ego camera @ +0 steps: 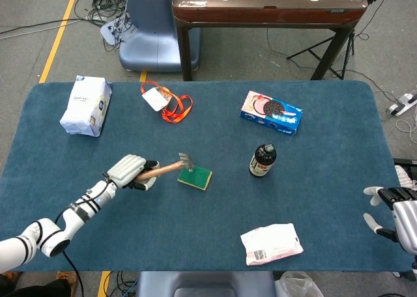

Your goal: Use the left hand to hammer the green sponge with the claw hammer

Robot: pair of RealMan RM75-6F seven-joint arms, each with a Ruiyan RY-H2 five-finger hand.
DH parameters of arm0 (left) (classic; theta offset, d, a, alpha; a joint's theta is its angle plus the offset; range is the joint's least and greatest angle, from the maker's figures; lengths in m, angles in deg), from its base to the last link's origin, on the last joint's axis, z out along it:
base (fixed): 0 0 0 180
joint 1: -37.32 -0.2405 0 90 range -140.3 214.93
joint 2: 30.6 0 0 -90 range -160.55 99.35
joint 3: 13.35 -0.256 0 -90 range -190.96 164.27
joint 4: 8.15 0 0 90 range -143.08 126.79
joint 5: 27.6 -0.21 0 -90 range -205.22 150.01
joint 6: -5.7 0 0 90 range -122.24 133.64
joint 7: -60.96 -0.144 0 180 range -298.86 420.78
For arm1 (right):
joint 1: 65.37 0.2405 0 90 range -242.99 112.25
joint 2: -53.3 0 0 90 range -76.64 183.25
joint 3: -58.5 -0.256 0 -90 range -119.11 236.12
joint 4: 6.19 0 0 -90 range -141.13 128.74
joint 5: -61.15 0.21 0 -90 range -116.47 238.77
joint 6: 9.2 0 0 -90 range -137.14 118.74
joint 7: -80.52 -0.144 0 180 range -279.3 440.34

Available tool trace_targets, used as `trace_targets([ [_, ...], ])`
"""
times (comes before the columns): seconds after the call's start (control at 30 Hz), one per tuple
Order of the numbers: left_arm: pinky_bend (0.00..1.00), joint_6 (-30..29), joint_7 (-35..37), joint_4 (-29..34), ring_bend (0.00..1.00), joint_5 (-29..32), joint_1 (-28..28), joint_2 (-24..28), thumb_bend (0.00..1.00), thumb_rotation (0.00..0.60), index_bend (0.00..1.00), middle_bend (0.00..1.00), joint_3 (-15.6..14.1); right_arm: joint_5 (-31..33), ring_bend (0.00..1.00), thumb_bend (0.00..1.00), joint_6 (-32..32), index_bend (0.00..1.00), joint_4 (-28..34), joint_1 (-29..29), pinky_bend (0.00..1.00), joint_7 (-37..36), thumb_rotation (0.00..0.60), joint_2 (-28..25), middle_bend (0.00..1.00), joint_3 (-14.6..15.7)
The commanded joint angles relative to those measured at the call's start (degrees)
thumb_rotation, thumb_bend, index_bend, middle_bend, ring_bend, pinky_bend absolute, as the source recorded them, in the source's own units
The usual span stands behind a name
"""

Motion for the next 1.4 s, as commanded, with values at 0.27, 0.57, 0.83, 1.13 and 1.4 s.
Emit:
trace_targets([
  [0.27,1.0,-4.7,-4.7,-5.8,0.82,0.4,-3.9,-1.1,0.6,0.6,0.76,0.88,-0.4,-0.3,0.37,0.25,-0.6,0.38,-0.2,0.6,0.35,-0.2,0.6,0.1,0.52,-0.2],
  [0.57,0.76,-5.8,-12.5,-7.7,0.49,0.9,-5.6,-2.9,0.46,0.6,0.43,0.54,-0.7,-0.5,0.37,0.25,-0.2,0.38,-0.1,0.4,0.35,-0.2,0.6,0.1,0.52,-0.1],
  [0.83,0.12,-3.3,-19.2,0.8,0.0,5.0,-5.9,0.4,0.29,0.546,0.0,0.0,0.8,-0.6,0.37,0.25,0.3,0.38,-0.3,0.1,0.35,-0.4,0.6,0.1,0.52,0.0],
  [1.13,0.08,-7.3,-25.7,9.1,0.0,9.8,-10.0,4.9,0.27,0.577,0.0,0.0,2.2,-0.1,0.37,0.25,-0.5,0.38,-1.1,0.4,0.35,-1.2,0.6,0.2,0.52,0.0],
  [1.4,0.08,-18.1,-33.2,18.3,0.0,14.6,-18.9,10.1,0.27,0.6,0.01,0.0,1.7,0.2,0.37,0.25,-1.9,0.38,-2.6,1.4,0.35,-2.0,0.6,1.1,0.52,-0.3],
])
